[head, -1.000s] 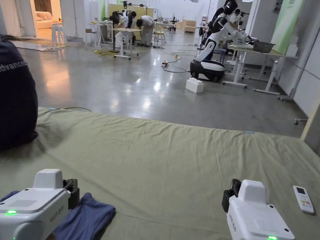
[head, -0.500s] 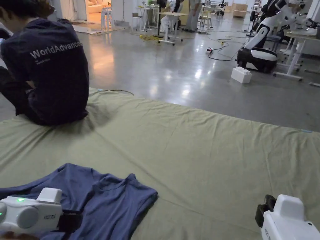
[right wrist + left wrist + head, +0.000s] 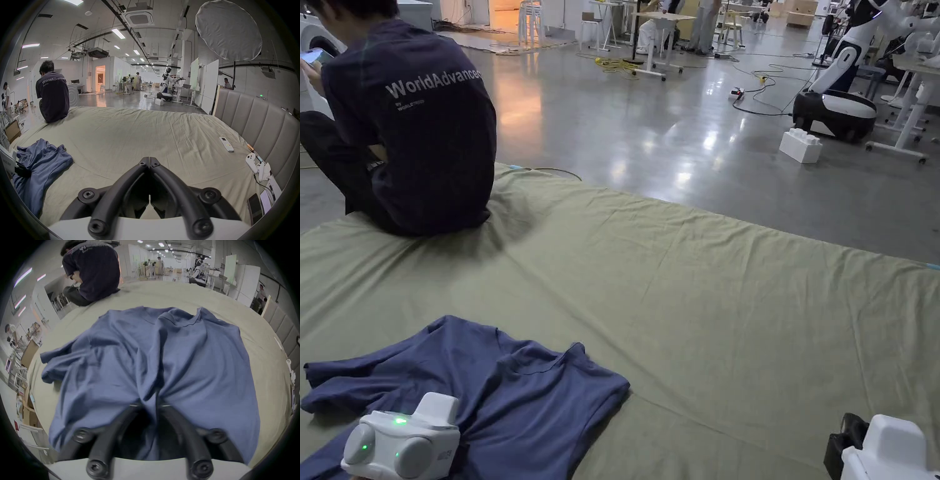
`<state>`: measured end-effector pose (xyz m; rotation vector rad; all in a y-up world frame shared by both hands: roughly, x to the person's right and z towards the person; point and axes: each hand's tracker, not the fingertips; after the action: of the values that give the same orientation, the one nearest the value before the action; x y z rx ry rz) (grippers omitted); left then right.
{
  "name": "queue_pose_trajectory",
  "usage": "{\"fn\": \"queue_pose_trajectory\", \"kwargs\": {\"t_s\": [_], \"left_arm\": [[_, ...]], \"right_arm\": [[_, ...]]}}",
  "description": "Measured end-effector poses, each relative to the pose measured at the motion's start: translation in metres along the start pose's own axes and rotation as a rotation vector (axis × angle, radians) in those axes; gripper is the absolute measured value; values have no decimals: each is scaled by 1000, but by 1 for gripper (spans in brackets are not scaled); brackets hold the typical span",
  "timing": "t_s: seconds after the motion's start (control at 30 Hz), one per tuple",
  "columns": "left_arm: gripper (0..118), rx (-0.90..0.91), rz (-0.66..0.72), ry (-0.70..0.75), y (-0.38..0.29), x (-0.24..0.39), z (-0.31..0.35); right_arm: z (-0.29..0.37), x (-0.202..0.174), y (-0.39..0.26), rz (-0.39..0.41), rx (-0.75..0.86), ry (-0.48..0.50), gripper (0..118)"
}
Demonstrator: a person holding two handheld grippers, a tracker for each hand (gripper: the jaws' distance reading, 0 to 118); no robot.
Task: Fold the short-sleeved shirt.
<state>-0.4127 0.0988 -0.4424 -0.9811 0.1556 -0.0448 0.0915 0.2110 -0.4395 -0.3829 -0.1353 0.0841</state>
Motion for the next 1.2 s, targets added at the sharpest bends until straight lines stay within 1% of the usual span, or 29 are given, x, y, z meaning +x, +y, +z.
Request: {"fn": "queue_pose_trajectory", "kwargs": {"t_s": [0.07,0.1,0.17,0.2,0.3,0.37,0.47,0.5,0.67,0.77,0.83,0.9,1.0,1.2], "left_arm": [[7,-20,6,-24,-3,-2,-2],[6,-8,34,-41,-4,-6,-3],[5,7,154,-92,-5,-19,-2],[5,17,188,-111,-7,-24,0],[5,59,190,-120,-10,-28,7],[5,123,219,-106,-9,-26,18],[5,230,296,-160,-1,-26,40],[5,254,300,-175,3,-25,48],[5,407,222,-207,34,-6,93],[5,515,230,-265,59,6,124],[5,559,181,-271,79,20,144],[5,617,131,-297,98,38,168],[5,696,98,-357,120,72,203],[5,766,5,-492,159,147,240]], "right_arm": [[0,-1,-1,-1,-6,0,1],[0,-1,-2,-2,-8,2,0],[2,-2,-2,-7,-11,8,0],[3,-1,-2,-13,-11,7,0],[9,1,-1,-18,-5,9,0],[12,4,0,-21,3,8,1],[17,8,2,-26,13,8,0],[18,10,3,-25,16,8,0],[24,21,7,-30,35,3,0],[30,30,11,-43,49,-5,0],[34,38,15,-53,63,-11,0],[39,48,20,-63,79,-22,0],[47,63,27,-77,102,-37,0],[64,97,38,-95,153,-79,0]]}}
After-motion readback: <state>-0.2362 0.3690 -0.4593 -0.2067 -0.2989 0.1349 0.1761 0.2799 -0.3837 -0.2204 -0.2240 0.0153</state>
